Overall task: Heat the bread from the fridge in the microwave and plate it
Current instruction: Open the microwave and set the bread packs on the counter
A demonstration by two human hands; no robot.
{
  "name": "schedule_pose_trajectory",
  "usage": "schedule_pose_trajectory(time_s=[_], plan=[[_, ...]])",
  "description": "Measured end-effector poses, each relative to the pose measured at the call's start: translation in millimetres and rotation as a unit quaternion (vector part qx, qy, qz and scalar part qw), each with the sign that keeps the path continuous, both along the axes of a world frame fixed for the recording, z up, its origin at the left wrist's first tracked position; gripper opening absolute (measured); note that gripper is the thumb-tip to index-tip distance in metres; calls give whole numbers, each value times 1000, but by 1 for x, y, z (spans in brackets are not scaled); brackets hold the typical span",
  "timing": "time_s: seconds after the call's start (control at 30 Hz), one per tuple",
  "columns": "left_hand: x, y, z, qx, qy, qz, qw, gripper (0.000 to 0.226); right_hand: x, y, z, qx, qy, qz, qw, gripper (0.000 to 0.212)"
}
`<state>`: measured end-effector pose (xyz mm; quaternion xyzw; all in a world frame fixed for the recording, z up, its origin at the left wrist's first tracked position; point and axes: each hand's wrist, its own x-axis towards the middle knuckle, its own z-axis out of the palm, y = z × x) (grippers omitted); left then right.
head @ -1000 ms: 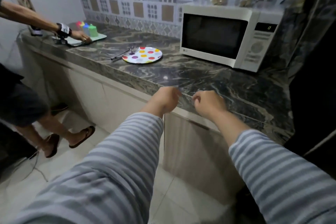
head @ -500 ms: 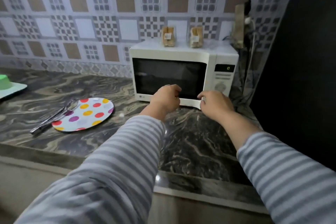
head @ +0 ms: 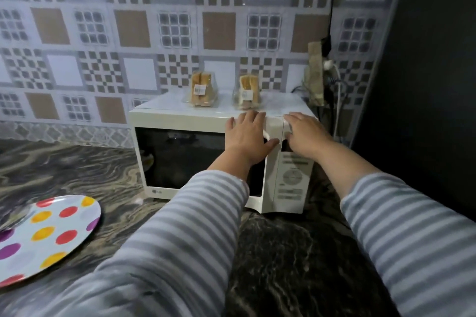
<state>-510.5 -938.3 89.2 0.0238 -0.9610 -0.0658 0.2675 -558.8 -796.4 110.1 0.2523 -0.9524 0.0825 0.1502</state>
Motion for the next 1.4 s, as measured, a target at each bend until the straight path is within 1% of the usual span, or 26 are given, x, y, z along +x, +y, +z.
schedule_pose_trajectory(time_s=[0.07, 0.23, 0.43, 0.7, 0.9, 0.97, 1.07, 1.17, 1.23, 1.3, 1.33, 1.4], plan=[[-8, 2, -5, -20, 7, 12, 1000, 73, -10, 1, -4, 1, 5, 2, 1000, 54], [-23, 4, -11, -53, 16, 22, 998, 86, -20, 8, -9, 20, 11, 9, 1000, 55], [-33, 1, -9, -85, 59, 15, 995, 90, -19, 7, -12, 4, 10, -2, 1000, 54], [-39, 2, 3, -105, 23, 30, 994, 106, -20, 6, -12, 4, 7, -12, 1000, 53], [-35, 0, 4, -127, 9, 28, 992, 113, -22, 6, -12, 16, 1, -23, 1000, 53], [-25, -2, 2, -123, 16, 8, 992, 110, -22, 7, -10, 22, 0, -18, 1000, 53], [-9, -5, -1, -106, 37, -25, 993, 100, -18, 5, -7, 35, -7, -17, 999, 54], [1, -16, -7, -73, 76, -61, 993, 82, -13, 3, 0, 39, -38, -25, 998, 53], [9, -34, -13, -41, 92, -38, 994, 74, -8, -2, 6, -10, -50, -24, 998, 50], [14, -57, -18, -18, 77, 17, 997, 68, 1, -13, 9, -76, -38, -10, 996, 47], [16, -69, -19, -6, 60, 42, 997, 66, 5, -19, 9, -89, -32, 2, 996, 47], [19, -86, -19, 20, 24, 68, 997, 65, 14, -30, 3, -81, -28, 19, 996, 48]])
